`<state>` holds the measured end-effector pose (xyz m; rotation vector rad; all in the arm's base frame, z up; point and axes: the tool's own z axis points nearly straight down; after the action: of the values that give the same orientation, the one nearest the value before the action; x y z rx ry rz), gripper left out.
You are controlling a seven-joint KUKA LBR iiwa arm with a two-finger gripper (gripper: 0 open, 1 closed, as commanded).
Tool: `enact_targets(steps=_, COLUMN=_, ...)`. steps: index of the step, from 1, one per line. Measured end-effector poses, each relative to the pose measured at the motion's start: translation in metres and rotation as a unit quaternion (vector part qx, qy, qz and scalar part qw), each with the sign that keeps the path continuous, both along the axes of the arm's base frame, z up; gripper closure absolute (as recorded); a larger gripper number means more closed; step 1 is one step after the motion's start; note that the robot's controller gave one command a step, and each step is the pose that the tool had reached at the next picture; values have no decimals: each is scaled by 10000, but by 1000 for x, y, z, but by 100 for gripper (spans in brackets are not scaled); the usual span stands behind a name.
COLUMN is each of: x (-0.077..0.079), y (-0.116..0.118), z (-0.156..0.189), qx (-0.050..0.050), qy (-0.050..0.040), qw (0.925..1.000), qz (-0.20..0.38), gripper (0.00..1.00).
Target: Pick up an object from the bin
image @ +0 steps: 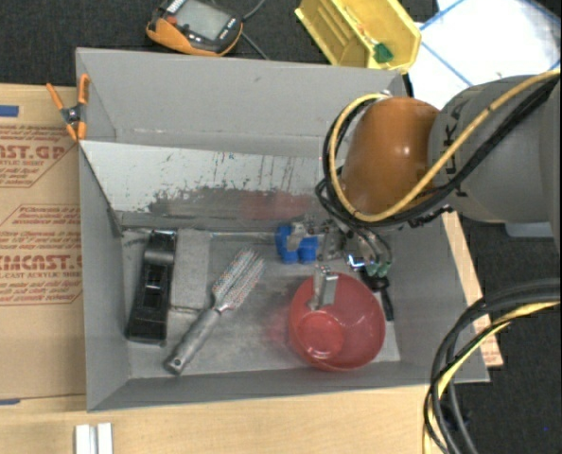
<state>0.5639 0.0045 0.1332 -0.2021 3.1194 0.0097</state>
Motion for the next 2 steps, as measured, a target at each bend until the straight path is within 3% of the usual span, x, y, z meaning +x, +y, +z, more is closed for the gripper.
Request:
enact_targets(steps=1, x=-6, y=-2, z=-21, qx=-18, qy=34, qw=9934, qz=1149, gripper=0)
enact_targets(steps=2, x=0, y=-5, z=15, qx=6, qy=-13, qw=9998, qz=-223, gripper=0)
